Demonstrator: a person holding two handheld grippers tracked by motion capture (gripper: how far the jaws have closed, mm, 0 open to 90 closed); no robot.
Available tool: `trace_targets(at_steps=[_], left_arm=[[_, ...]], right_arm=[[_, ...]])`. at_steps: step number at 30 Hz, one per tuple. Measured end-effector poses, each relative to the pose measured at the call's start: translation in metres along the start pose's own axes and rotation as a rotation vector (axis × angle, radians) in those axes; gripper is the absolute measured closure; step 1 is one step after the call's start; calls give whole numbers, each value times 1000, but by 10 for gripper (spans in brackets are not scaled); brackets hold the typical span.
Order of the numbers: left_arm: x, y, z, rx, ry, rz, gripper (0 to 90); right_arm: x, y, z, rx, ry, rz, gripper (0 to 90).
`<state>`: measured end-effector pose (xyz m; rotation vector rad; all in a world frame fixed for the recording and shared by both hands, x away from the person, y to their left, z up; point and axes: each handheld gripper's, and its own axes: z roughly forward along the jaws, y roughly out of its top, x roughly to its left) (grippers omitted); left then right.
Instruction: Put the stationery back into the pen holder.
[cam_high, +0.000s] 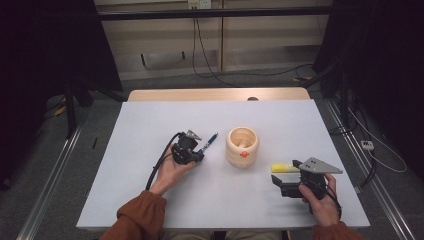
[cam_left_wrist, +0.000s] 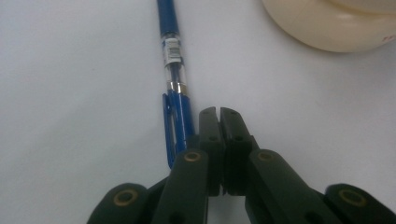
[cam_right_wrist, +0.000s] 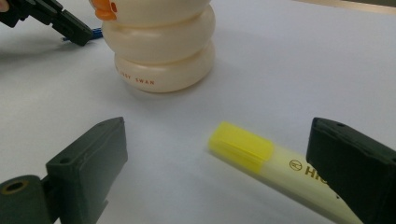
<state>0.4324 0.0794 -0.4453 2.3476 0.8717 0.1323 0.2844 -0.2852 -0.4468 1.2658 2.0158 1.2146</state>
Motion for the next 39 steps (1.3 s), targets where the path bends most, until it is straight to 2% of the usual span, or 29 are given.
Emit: trace_targets(at_steps=[3, 4, 5, 7, 9, 10, 11, 13, 16, 18, 20, 21, 23, 24, 25, 26, 28, 29, 31, 33, 36, 39], left_arm=[[6, -3, -3, -15, -3, -45, 883], [7, -3, -4, -16, -11, -40, 883], [7, -4, -5, -21, -1, -34, 882], [6, -4, -7, -39, -17, -42, 875], [6, -3, -10, -53, -46, -32, 866], [4, -3, -12, -62, -39, -32, 856], [4, -3, -13, -64, -49, -32, 845], [2, -3, -15, -79, -35, -26, 827], [1, -2, -18, -97, -16, -27, 746], [3, -1, -20, -112, 0, -36, 666], [4, -1, -20, -125, 5, -44, 536], [5, -1, -20, -131, 18, -35, 481], [6, 0, -18, -125, 46, -37, 296], [6, 1, -16, -125, 44, -50, 217], [7, 1, -16, -117, 34, -46, 201], [6, 2, -15, -134, 37, -64, 190], [8, 5, -14, -120, 57, -59, 86], [8, 7, -14, -112, 79, -58, 75], [12, 12, -15, -92, 83, -88, 84], [15, 15, -14, -103, 79, -101, 85], [20, 21, -12, -113, 75, -98, 101], [22, 28, -9, -114, 92, -94, 138]], right_arm=[[0, 0, 0, 1, 1, 0, 50], [0, 0, 0, 1, 0, 1, 50], [0, 0, 0, 0, 0, 2, 50], [0, 0, 0, 0, 0, 1, 50], [0, 0, 0, 0, 2, 1, 50], [0, 0, 0, 0, 2, 2, 50], [0, 0, 0, 0, 2, -1, 50], [0, 0, -1, 0, 0, -3, 50], [0, 0, -1, 0, 1, -3, 50], [1, 0, -1, -1, 1, 0, 50], [1, 0, -1, -1, 0, 1, 50], [0, 0, -1, -1, 1, -3, 50], [0, 0, 0, 0, 0, -4, 50], [0, 0, 0, 0, 1, -4, 50], [0, 0, 0, -1, 1, -4, 50], [0, 0, 0, 0, 2, -5, 50], [0, 0, 0, 0, 1, -2, 50], [0, 0, 0, 0, 0, -1, 50], [0, 0, 0, 1, 2, -1, 50], [0, 0, 1, 2, 1, -4, 50], [0, 0, 1, 4, 3, -5, 50], [0, 0, 1, 4, 3, -3, 50]])
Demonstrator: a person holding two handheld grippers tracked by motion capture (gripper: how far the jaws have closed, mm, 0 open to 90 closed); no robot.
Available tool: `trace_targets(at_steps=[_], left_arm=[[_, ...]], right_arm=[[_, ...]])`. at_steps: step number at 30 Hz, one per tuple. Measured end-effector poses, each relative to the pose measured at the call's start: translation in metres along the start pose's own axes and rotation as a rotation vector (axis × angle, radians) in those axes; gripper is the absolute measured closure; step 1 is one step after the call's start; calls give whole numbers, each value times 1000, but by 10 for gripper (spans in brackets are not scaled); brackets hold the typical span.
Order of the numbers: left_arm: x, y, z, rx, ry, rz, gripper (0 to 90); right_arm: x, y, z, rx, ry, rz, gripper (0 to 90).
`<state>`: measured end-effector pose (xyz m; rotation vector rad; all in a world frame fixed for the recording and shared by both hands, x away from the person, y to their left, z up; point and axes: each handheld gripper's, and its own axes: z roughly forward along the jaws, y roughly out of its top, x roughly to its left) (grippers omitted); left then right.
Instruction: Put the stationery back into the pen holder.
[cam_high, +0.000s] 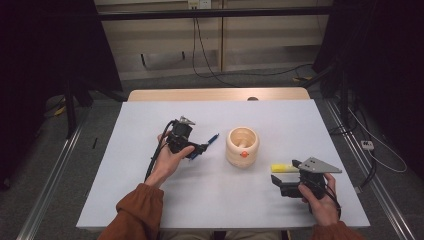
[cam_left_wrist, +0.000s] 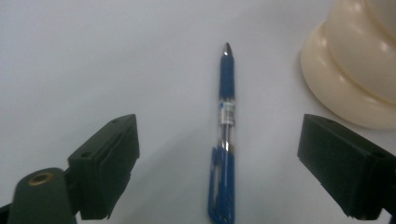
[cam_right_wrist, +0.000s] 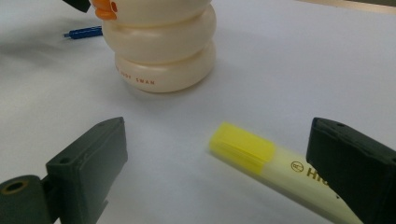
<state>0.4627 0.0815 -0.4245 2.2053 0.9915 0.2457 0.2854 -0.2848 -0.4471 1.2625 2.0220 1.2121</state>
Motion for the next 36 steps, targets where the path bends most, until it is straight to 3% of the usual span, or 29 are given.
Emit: trace_targets(at_steps=[6, 7, 8, 10, 12, 15, 23, 30, 36], left_arm=[[-3, 14, 13, 19, -13, -6, 153], [-5, 16, 15, 20, 4, -9, 156], [-4, 19, 17, 29, -14, -8, 157], [-3, 22, 20, 39, -41, 7, 158], [-3, 25, 23, 17, -56, 12, 155], [-2, 29, 27, 40, -44, 34, 182], [-6, 33, 39, 90, -40, 50, 430], [-9, 31, 49, 115, -50, 55, 574], [-12, 29, 54, 141, -24, 79, 676]], right_arm=[[0, 0, 0, 0, 2, 0, 50], [0, 0, 0, 0, 2, -1, 50], [0, 0, 0, 0, 2, 0, 50], [0, 0, 0, -1, 1, 3, 50], [0, 0, -1, -1, 2, 2, 50], [-1, -1, -1, -1, 0, -1, 50], [-1, -1, -2, -1, 0, 2, 50], [-1, -1, -2, 0, 2, 1, 50], [-1, -1, -2, -1, 3, 1, 50]])
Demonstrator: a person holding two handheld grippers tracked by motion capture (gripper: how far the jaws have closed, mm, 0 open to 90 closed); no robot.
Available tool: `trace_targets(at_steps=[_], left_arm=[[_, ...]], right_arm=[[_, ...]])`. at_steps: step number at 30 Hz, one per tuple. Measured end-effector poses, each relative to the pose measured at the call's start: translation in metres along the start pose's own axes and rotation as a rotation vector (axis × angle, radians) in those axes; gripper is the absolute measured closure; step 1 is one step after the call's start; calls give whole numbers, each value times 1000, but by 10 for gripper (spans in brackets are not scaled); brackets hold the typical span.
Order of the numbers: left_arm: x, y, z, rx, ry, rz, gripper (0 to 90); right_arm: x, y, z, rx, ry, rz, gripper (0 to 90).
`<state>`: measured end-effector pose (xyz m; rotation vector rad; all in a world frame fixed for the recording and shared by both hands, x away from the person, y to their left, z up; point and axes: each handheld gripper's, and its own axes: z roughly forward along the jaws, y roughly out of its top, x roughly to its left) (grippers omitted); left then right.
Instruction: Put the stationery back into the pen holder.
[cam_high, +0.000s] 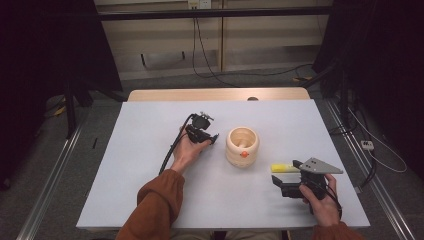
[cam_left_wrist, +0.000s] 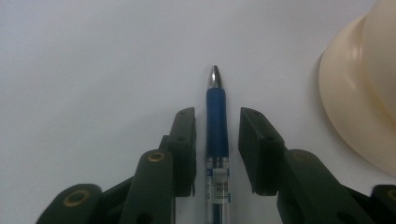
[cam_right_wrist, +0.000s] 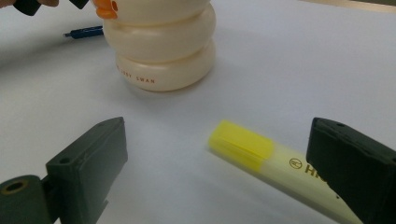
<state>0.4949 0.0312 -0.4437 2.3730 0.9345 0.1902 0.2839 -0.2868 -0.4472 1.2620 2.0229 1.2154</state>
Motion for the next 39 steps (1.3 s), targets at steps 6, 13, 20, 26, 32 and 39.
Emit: trace_targets(at_steps=[6, 13, 20, 26, 32, 39], left_arm=[[-1, 0, 1, 12, -3, -10, 728], [1, 0, 1, 16, -11, -32, 798], [2, -2, -2, 2, -9, -58, 802], [6, -3, -16, -70, -24, -72, 802], [7, -4, -37, -173, -48, -85, 802], [5, -8, -60, -300, -78, -98, 802]], right_arm=[[0, 0, 0, -1, 2, -2, 50], [1, 0, 0, 1, 2, -3, 50], [0, 0, 0, 0, 2, -3, 50], [0, 0, 0, 0, 2, -3, 50], [1, 0, 0, 1, 0, -2, 50], [1, 0, 1, 1, -1, -3, 50]])
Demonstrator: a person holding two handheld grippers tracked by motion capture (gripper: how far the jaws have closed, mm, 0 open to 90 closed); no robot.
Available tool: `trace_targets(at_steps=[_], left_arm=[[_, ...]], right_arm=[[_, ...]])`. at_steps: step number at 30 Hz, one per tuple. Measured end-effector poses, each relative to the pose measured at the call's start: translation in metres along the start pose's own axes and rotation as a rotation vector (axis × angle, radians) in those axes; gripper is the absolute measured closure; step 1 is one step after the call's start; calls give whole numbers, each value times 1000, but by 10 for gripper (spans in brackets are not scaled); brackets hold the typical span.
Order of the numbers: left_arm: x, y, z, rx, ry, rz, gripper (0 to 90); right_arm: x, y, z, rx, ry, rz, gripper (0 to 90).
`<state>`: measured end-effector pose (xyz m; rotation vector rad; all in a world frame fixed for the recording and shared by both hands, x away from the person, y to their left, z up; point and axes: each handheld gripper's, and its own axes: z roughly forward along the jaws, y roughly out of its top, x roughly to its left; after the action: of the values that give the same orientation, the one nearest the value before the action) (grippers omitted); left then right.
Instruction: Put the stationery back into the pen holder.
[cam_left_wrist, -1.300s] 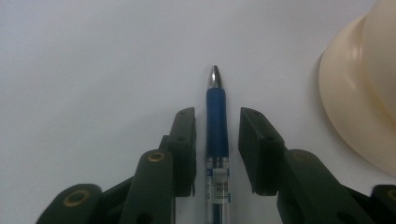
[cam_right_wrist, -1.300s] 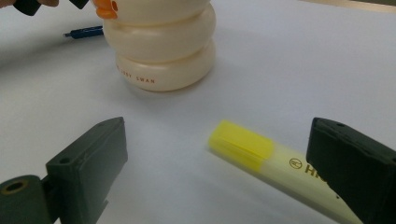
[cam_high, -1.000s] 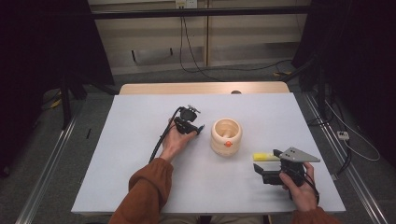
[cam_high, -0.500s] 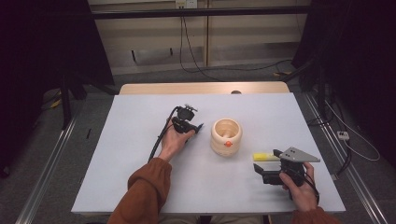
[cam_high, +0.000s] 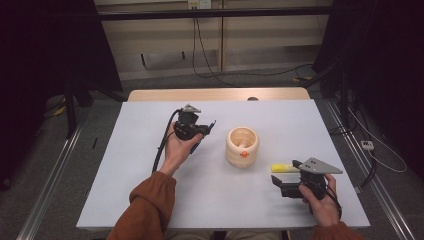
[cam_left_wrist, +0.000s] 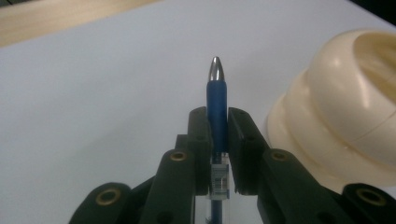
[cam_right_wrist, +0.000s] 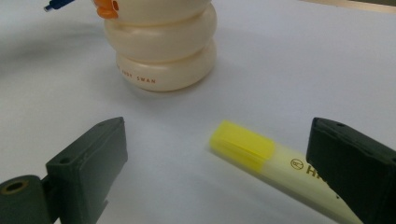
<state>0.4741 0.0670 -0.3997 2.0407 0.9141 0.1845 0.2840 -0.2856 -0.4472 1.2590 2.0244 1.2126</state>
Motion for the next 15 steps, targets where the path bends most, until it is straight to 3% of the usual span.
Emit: trace_targets(at_steps=[4, 15], left_arm=[[-3, 0, -11, -53, -22, 9, 801], [-14, -2, -29, -131, -67, 40, 801]], right_arm=[[0, 0, 0, 1, -1, 2, 50], [0, 0, 1, 0, 1, -2, 50]])
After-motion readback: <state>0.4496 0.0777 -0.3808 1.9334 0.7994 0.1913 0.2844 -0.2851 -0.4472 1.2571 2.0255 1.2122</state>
